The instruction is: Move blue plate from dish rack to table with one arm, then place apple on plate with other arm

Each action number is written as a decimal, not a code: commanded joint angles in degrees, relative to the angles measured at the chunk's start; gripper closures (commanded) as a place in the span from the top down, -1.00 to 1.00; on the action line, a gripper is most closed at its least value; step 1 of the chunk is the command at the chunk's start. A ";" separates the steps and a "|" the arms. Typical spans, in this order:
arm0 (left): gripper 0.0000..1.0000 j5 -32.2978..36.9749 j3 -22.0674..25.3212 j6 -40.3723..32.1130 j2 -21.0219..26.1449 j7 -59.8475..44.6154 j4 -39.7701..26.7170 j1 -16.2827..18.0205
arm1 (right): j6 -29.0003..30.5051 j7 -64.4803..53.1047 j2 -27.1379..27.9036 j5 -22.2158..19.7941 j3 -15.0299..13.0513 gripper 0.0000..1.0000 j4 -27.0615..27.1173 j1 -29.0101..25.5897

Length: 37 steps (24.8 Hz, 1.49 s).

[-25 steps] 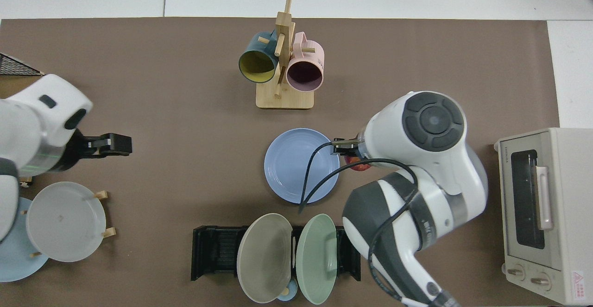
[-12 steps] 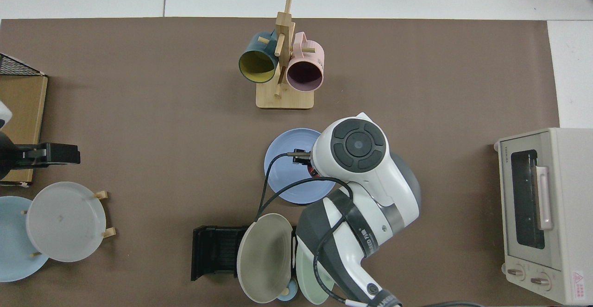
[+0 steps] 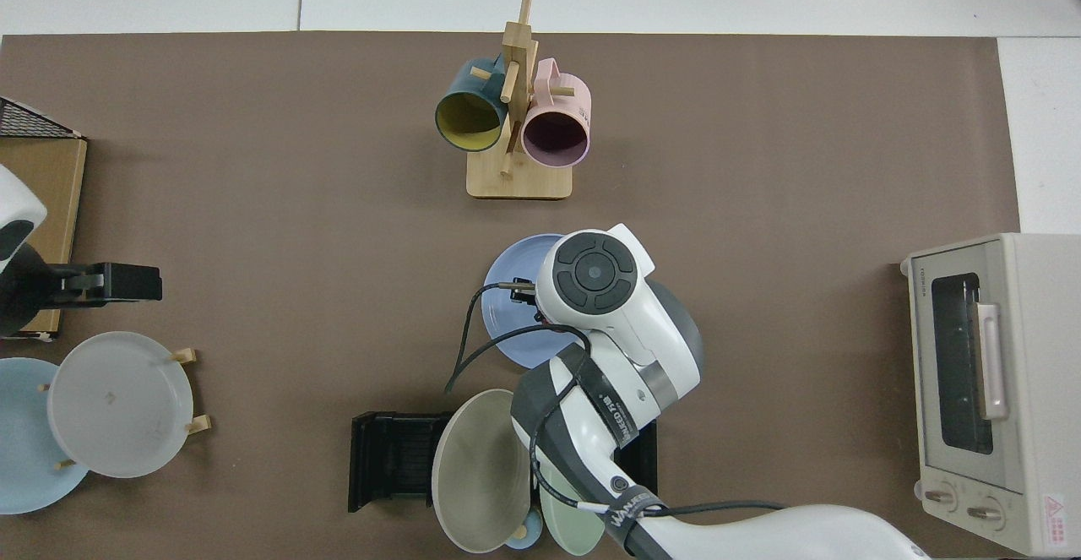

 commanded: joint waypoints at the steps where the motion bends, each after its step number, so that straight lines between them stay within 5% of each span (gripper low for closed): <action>1: 1.00 1.09 0.12 -1.50 -0.29 -0.60 0.72 -0.08 | 1.26 2.48 0.07 0.41 0.18 0.67 -0.10 0.00; 2: 1.00 1.18 0.13 -1.50 -0.29 -0.60 0.72 -0.08 | 1.00 2.57 0.07 0.33 0.18 1.00 -0.10 0.09; 11: 1.00 1.18 -0.14 -1.59 -0.29 -0.60 0.81 -0.08 | -6.99 -2.85 -5.81 -0.64 -0.69 1.00 3.23 -1.31; 19: 1.00 1.09 -0.05 -1.59 -0.29 -0.60 0.72 -0.08 | -15.52 -28.42 -15.22 -1.34 -2.18 1.00 4.46 -12.11; 29: 1.00 1.18 -0.14 -1.59 -0.29 -0.60 0.72 -0.08 | -32.91 -46.10 -18.30 -0.20 -2.98 1.00 15.10 -25.12; 37: 1.00 1.18 -0.05 -1.67 -0.29 -0.60 0.72 -0.08 | -35.04 -42.00 -20.59 1.21 -2.89 1.00 13.26 -26.89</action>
